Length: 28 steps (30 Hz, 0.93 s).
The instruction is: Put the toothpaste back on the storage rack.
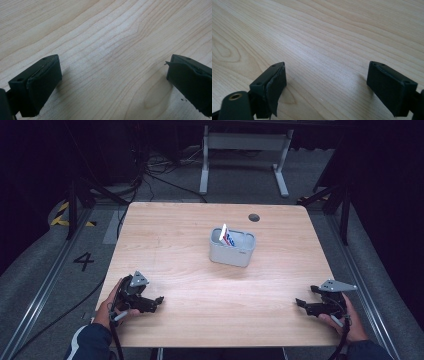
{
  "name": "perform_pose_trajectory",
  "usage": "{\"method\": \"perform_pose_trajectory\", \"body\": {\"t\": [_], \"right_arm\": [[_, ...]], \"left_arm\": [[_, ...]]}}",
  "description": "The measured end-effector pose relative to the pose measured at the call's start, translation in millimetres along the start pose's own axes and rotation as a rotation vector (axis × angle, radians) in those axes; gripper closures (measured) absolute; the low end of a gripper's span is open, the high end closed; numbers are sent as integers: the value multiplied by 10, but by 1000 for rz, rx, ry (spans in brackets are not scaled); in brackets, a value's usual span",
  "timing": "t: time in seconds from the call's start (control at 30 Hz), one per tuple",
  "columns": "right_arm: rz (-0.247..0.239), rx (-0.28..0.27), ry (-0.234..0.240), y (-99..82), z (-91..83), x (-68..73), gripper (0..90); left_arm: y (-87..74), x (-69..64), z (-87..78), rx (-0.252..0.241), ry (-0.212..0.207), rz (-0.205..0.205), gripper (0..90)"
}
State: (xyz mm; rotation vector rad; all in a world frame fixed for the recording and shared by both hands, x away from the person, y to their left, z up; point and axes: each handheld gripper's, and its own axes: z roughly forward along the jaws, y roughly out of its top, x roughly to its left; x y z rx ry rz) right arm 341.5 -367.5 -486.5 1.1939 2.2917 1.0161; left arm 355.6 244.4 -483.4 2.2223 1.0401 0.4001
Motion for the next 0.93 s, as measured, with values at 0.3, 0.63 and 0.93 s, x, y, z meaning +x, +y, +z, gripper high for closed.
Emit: {"method": "perform_pose_trajectory", "body": {"t": [0.3, 0.63, 0.93], "right_arm": [[-2, 1, -1, 1, 4, -3, 155], [-6, 2, 2, 4, 7, -10, 149], [-7, 4, 4, 9, 12, -18, 144]], "left_arm": [[0, 1, 0, 0, 0, 0, 2], [0, 0, 0, -1, 0, 0, 2], [0, 1, 0, 0, 0, 1, 2]]}}
